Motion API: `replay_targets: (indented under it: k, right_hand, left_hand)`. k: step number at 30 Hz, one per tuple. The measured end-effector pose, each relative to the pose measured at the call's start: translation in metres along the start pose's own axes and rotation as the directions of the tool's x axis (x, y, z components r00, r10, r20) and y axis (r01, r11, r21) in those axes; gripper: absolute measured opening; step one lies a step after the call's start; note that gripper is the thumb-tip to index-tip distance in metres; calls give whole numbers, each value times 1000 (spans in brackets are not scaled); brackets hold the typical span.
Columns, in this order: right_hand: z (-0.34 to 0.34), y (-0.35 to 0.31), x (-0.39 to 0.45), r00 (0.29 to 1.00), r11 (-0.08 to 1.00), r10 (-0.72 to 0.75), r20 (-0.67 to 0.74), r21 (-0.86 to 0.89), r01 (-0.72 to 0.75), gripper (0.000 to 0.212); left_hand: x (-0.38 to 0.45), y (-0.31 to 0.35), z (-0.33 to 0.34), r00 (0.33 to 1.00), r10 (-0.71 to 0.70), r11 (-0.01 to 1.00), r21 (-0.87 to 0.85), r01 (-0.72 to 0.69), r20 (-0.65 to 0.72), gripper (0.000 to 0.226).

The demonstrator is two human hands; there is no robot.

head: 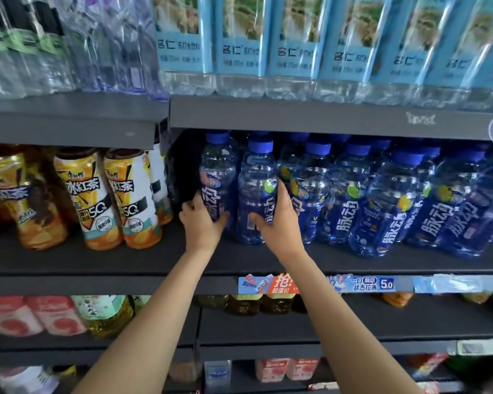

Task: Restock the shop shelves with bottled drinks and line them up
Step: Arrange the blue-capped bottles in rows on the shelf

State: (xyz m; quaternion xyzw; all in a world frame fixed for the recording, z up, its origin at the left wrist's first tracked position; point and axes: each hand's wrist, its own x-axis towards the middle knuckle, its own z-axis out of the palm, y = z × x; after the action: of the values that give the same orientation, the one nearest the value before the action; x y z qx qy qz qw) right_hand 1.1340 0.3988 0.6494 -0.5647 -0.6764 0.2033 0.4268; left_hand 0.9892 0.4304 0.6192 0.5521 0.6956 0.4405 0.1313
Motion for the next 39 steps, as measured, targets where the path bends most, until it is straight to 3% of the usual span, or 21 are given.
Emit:
replay_targets:
  k: [2, 8, 12, 14, 18, 22, 27, 29, 31, 34, 35, 39]
  right_hand:
    - [-1, -1, 2, 1000, 1000, 0, -2, 4, 0, 84]
    - [-6, -2, 0, 997, 999, 17, -69, -44, -20, 85]
    - [-7, -1, -5, 995, 999, 9, -101, -37, -13, 84]
    - [-8, -4, -9, 995, 1000, 5, -103, -17, -6, 83]
    - [2, -15, -23, 993, 999, -40, -110, 27, 43, 82]
    - [31, -31, -27, 986, 994, -106, -131, -28, 103, 78]
    - [45, -35, -20, 999, 1000, -8, -36, -3, 8, 85]
    - [35, -33, -21, 1000, 1000, -22, 4, 0, 22, 85]
    - [16, -31, -23, 979, 994, -109, -173, -39, 103, 72]
    - [-20, -14, -17, 820, 998, -55, -570, -39, 40, 59]
    - [-28, -5, -13, 804, 999, -1, -595, -37, -26, 62]
    - [-26, 18, -5, 886, 977, 35, -463, -172, -129, 77]
  left_hand:
    - [3, -7, -4, 999, 47, 998, -31, -47, 27, 73]
    - [-7, 12, 3, 998, 5, 997, -77, -10, -60, 77]
    - [-10, 10, 4, 999, 3, 989, -148, -8, -37, 78]
    - [-16, 4, -2, 997, 58, 971, -229, -66, -42, 76]
    - [-44, -10, -19, 976, 172, 911, -355, -209, -134, 51]
    - [-55, -13, -25, 964, 247, 867, -422, -266, -100, 44]
    - [-49, -32, -36, 938, 324, 905, -331, -269, 125, 74]
    - [-50, -27, -36, 941, 310, 899, -363, -244, 137, 83]
    - [-49, -19, -32, 961, 266, 906, -361, -221, 80, 84]
    - [-42, -17, -29, 976, 217, 936, -288, -201, 26, 73]
    - [-40, -18, -29, 976, 213, 936, -293, -193, 36, 71]
    - [-38, -21, -29, 975, 211, 926, -335, -176, 70, 68]
